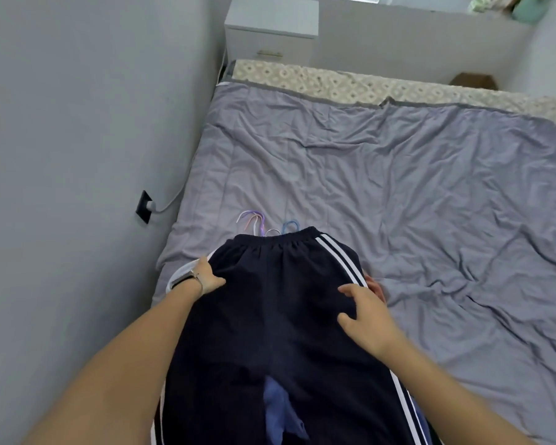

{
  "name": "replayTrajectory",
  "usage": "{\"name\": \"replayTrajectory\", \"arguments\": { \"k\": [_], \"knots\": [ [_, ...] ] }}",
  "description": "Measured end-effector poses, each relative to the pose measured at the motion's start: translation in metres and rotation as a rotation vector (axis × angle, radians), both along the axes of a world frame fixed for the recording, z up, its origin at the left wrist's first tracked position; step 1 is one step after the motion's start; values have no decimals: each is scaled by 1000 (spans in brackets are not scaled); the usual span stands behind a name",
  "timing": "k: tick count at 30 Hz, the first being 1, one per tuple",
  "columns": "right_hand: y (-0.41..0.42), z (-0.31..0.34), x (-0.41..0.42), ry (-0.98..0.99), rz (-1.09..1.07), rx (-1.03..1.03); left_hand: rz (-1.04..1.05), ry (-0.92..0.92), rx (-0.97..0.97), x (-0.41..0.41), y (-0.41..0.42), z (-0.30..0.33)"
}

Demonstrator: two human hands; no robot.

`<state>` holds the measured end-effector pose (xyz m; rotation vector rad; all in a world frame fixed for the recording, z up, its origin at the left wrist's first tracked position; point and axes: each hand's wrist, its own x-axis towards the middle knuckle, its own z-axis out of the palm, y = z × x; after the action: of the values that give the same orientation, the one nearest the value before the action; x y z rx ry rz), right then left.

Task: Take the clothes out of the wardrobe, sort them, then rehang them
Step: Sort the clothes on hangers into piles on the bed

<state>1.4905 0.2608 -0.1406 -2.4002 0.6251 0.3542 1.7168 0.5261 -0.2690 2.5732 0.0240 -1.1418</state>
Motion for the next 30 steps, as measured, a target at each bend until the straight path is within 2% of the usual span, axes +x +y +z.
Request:
{"name": "replayTrajectory", "arguments": {
  "k": [2,4,8,12,16,20,22,27,30],
  "knots": [
    [0,-1,-2,-23,5,-11,-28,29,-25,3,3,-22],
    [0,-3,-7,-27,0,-2,-67,5,-15,-8,-5,-6],
    [0,-8,-19,23,-6,30,-266,-120,121,-27,-13,3],
    [-1,-12,-30,58,-7,43,-324,-153,184,-42,-21,11],
    [-3,-15,-35,69,-3,40,-300,-121,11,-51,-20,20],
    [-7,-19,-36,51,-10,46,-226,-341,-145,-77,-9,22],
    [-10,-17,-34,5,-20,35,-250,-386,-221,-92,1,24],
    [-20,-9,-18,-178,135,-290,-450,-523,-389,-129,29,32],
    [-19,-2,-7,-87,240,-369,-558,-593,-456,-142,36,41]
  ]
}}
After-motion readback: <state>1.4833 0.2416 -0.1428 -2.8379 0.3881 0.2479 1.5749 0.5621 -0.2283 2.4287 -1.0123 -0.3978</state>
